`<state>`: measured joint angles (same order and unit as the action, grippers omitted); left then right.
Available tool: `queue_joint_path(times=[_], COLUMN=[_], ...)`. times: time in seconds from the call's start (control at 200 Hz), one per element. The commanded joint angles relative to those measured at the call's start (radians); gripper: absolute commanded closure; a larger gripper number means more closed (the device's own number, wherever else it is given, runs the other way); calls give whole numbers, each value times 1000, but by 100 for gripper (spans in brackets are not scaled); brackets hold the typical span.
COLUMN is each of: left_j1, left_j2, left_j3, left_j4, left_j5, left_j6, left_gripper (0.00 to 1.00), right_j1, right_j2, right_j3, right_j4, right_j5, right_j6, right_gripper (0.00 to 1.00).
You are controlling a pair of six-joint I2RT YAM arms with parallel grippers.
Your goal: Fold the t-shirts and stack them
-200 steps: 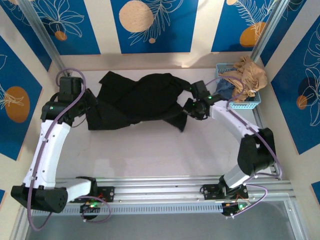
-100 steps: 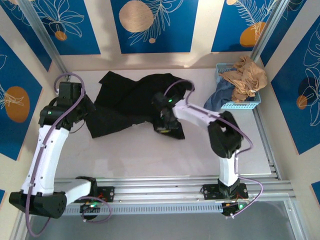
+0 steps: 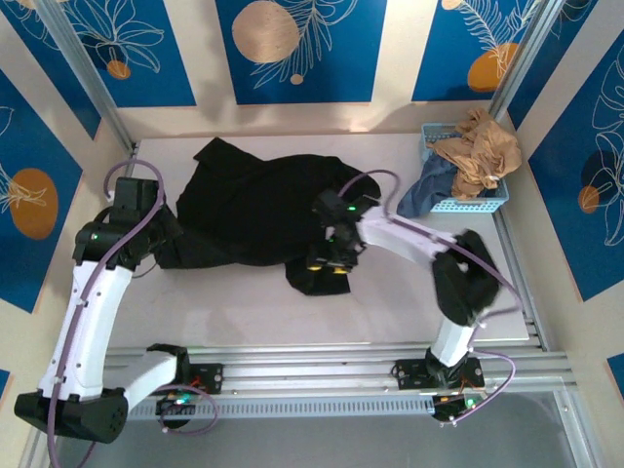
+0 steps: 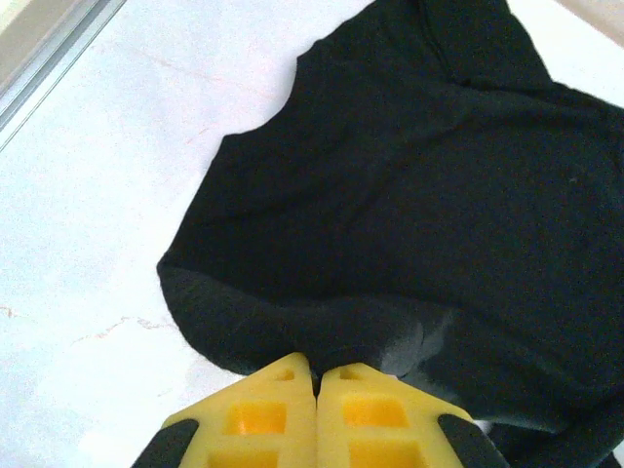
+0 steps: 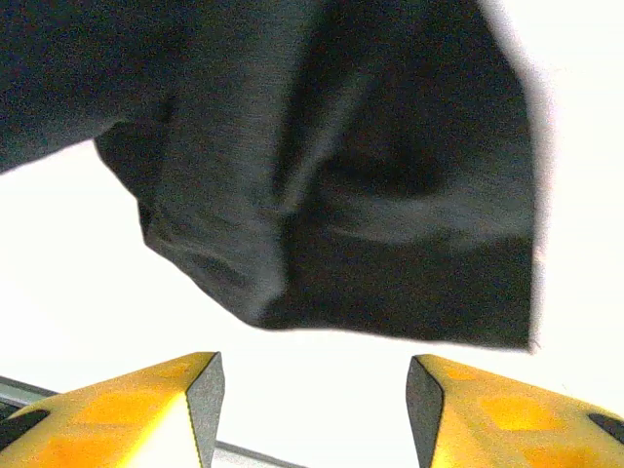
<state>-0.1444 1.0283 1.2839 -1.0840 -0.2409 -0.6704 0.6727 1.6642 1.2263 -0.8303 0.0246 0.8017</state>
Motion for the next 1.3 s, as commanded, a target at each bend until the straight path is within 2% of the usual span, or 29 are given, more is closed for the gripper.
queue_joint_path(times=[0.0, 0.145, 0.625, 0.71, 0.82, 0.925, 1.025, 1.115, 1.295], left_j1=[-4, -4, -4, -4, -4, -4, -4, -3, 22], left_j2=[-26, -34, -63, -63, -65, -62, -46, -5, 137], left_j3=[-17, -38, -73, -78, -86, -86, -69, -21, 213], left_j4=[-9, -1, 4, 8, 20, 37, 62, 98, 178], left_j5=[-9, 2, 8, 8, 9, 13, 19, 26, 49], left_j6=[8, 6, -18, -18, -24, -28, -29, -21, 5], left_gripper=[100, 100, 100, 100, 100, 100, 100, 100, 100], right_j1=[-62, -104, -61, -55, -50, -66, -118, -181, -320], right_j2=[-114, -138, 105, 146, 166, 122, 33, -30, -92], right_j3=[-178, -294, -175, -152, -125, -88, -50, 55, 325], right_j4=[26, 113, 132, 131, 135, 116, 104, 60, 71], right_j5=[-30, -75, -92, -107, -93, -40, 1, 46, 20], right_j6=[110, 131, 174, 198, 217, 208, 187, 129, -2], right_gripper=[45, 44, 47, 55, 81, 100, 100, 100, 100])
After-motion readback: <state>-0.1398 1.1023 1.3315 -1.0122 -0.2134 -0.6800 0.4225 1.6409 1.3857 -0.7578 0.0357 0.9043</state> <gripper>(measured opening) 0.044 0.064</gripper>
